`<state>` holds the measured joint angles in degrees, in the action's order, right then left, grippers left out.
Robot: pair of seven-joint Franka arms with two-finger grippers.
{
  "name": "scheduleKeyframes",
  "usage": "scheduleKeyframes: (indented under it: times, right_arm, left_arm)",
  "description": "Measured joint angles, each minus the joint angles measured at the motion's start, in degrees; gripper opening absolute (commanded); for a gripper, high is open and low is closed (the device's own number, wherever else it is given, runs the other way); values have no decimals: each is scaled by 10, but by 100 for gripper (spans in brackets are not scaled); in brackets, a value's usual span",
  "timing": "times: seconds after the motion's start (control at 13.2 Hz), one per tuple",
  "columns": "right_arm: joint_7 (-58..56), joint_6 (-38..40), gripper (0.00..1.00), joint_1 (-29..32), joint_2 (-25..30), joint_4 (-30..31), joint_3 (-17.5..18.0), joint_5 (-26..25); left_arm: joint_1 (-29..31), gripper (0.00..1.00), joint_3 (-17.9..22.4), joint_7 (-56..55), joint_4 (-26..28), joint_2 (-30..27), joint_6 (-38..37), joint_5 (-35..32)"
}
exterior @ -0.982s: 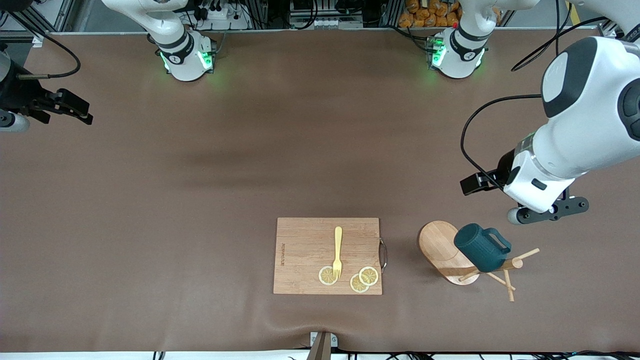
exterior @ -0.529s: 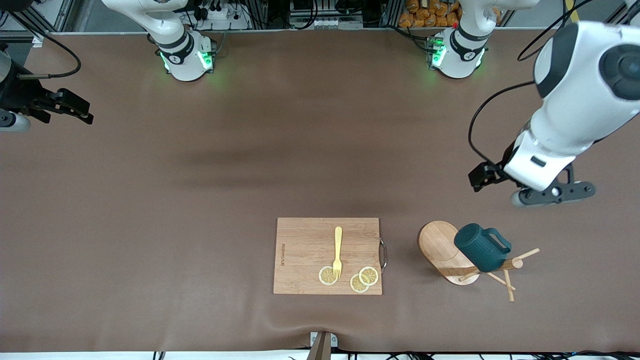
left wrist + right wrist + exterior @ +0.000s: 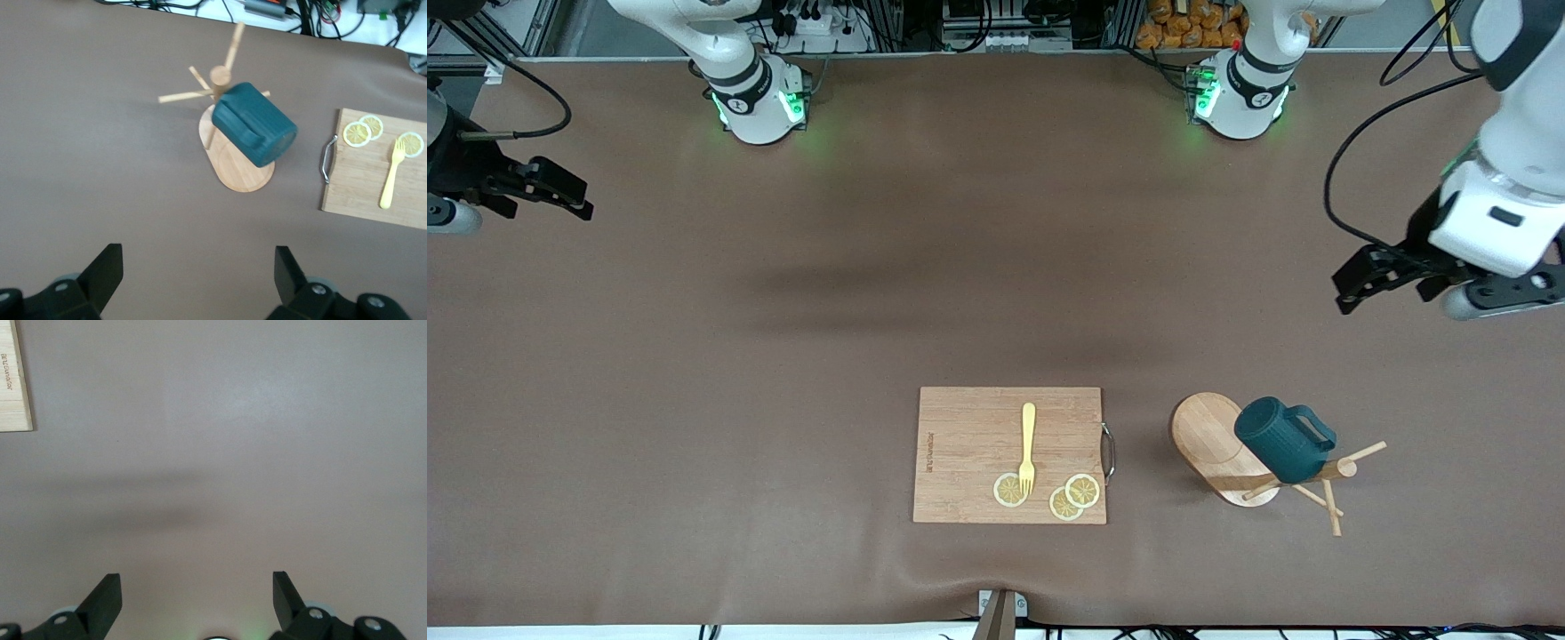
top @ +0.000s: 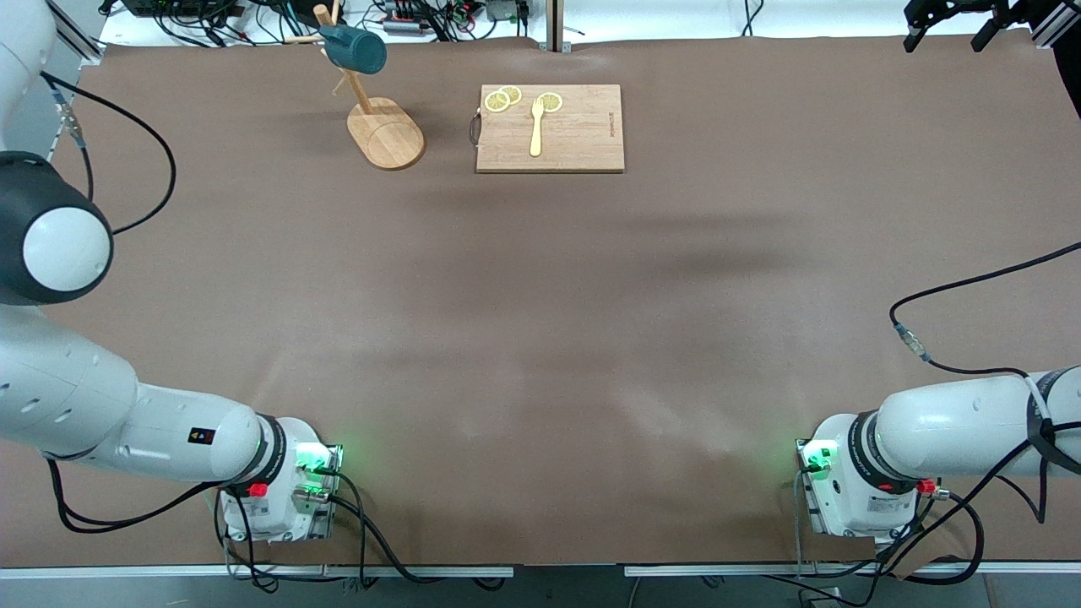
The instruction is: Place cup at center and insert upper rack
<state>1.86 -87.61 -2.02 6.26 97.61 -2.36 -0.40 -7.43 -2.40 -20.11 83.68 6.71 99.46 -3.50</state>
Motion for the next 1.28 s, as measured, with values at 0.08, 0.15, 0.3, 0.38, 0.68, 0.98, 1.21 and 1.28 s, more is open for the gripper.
scheduleKeyframes:
  times: [0.08,0.15,0.3,0.38,0.68,0.98,1.21,1.28]
  right_arm:
    - [0,0,100,0,0,0,0,0]
    - [0,0,100,0,0,0,0,0]
    - [0,1,100,0,0,0,0,0]
    - [0,1,100,0,0,0,0,0]
    - [0,1,100,0,0,0,0,0]
    - [0,1,100,0,0,-1,0,0]
    - [0,1,100,0,0,-1,0,0]
    - [0,1,100,0,0,-1,0,0]
  left_arm:
    - [5,100,0,2,0,-3,-4,0]
    - [8,100,0,7,0,-6,-16,0]
    - [8,100,0,12,0,-11,-48,1]
    - [8,100,0,14,0,-15,-62,1]
    - [18,100,0,34,18,-38,-92,14]
    - [31,100,-1,45,58,-69,-96,16]
    - [38,100,-7,47,99,-98,-92,16]
    - [38,100,-8,47,105,-103,-91,16]
